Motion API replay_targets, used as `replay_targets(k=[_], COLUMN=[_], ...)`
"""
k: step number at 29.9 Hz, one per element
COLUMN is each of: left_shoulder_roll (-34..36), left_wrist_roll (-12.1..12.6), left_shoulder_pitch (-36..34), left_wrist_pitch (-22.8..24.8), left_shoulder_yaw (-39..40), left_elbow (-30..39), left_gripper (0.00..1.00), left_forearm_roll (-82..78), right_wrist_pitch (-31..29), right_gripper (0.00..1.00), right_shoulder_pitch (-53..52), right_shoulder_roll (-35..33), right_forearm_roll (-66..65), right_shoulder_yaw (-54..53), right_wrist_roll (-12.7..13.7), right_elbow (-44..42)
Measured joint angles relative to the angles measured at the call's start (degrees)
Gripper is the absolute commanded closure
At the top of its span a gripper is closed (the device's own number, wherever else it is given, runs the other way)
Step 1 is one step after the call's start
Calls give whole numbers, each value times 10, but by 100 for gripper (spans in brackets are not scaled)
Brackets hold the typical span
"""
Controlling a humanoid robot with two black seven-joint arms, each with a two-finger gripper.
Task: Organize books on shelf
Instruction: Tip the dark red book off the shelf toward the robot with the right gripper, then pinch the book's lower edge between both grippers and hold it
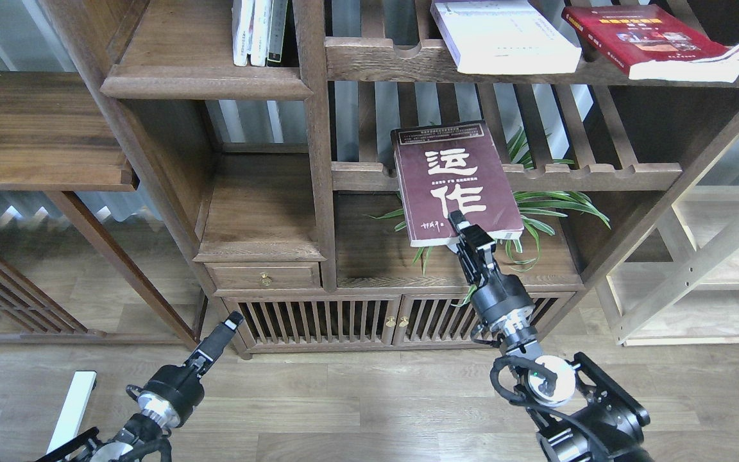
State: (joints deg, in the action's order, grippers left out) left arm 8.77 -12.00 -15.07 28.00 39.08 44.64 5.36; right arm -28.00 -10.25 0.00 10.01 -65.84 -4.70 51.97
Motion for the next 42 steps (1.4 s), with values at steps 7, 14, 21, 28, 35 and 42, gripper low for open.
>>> replay_targets(k=[7,14,21,28,35,42], left_shoulder_roll=[-13,-22,-30,-34,-34,-34], left_wrist_roll=[0,0,2,2,1,1], left_shoulder_pitch=[-47,-70,-73,-74,-69,-66], left_wrist_pitch=[0,0,0,0,0,0], left_shoulder_yaw=[0,-1,-7,-9,-16,-46], left_elbow=[0,3,16,64,93,91], left_gripper=[1,1,1,1,1,1], left_forearm_roll=[0,0,2,24,54,66], right_wrist_pitch=[0,0,0,0,0,0], right_gripper=[96,96,96,96,96,96], right_shoulder_pitch=[35,52,65,67,69,64], right_shoulder_roll=[0,0,0,0,0,0], right_forearm_roll=[-32,-56,-72,-79,-83,-83], right_shoulder_yaw=[7,36,70,94,128,156], right_wrist_roll=[2,5,7,7,7,7], right_elbow=[36,56,63,65,65,65])
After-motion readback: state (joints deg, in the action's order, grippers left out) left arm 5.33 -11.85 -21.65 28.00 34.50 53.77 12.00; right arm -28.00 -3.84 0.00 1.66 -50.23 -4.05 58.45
